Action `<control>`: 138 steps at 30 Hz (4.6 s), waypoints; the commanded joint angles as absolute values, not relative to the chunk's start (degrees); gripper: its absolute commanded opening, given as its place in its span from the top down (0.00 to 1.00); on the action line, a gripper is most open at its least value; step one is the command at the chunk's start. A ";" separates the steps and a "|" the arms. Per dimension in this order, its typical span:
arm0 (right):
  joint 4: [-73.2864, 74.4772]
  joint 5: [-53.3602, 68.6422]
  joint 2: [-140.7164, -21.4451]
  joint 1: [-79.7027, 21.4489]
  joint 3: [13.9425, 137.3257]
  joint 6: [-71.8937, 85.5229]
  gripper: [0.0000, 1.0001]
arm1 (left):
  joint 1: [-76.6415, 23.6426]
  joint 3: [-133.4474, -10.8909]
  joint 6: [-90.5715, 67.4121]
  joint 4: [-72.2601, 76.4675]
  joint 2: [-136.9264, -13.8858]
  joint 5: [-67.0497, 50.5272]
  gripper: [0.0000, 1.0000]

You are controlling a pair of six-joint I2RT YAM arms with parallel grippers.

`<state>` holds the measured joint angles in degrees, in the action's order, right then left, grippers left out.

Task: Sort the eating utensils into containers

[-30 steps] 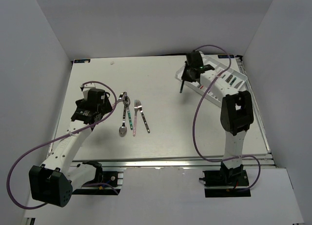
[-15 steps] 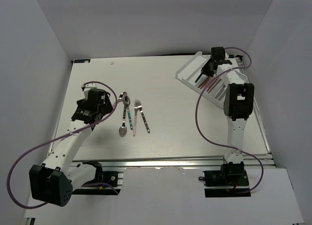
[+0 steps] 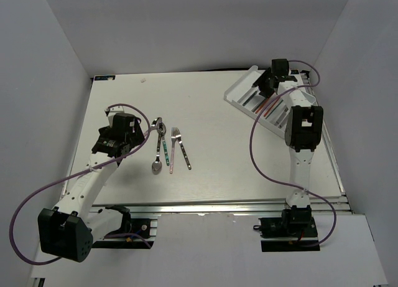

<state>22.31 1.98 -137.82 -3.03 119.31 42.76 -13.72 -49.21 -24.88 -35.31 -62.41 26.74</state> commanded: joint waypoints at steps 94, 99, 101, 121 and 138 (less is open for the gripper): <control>14.33 -0.63 -128.31 -7.83 109.94 38.40 1.00 | -13.71 -48.87 -24.43 -33.93 -59.24 25.93 0.02; 13.28 -0.88 -132.36 -5.19 113.56 41.12 1.00 | -13.71 -48.78 -24.43 -33.84 -59.33 25.66 0.02; 12.05 1.56 -132.89 -4.31 113.03 42.09 1.00 | -13.62 -48.78 -24.35 -33.75 -59.33 25.58 0.02; 18.46 0.46 -122.18 -7.11 110.41 34.37 0.43 | -13.62 -48.69 -24.34 -33.75 -59.50 25.84 0.02; 13.35 4.31 -83.96 -21.36 58.28 25.31 0.11 | -35.31 -54.49 -35.07 -28.30 -81.02 19.25 0.04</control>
<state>13.61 1.41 -87.55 -21.71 61.01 27.40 -32.51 -51.20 -32.58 -31.05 -77.60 18.41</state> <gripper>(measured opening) 0.894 0.972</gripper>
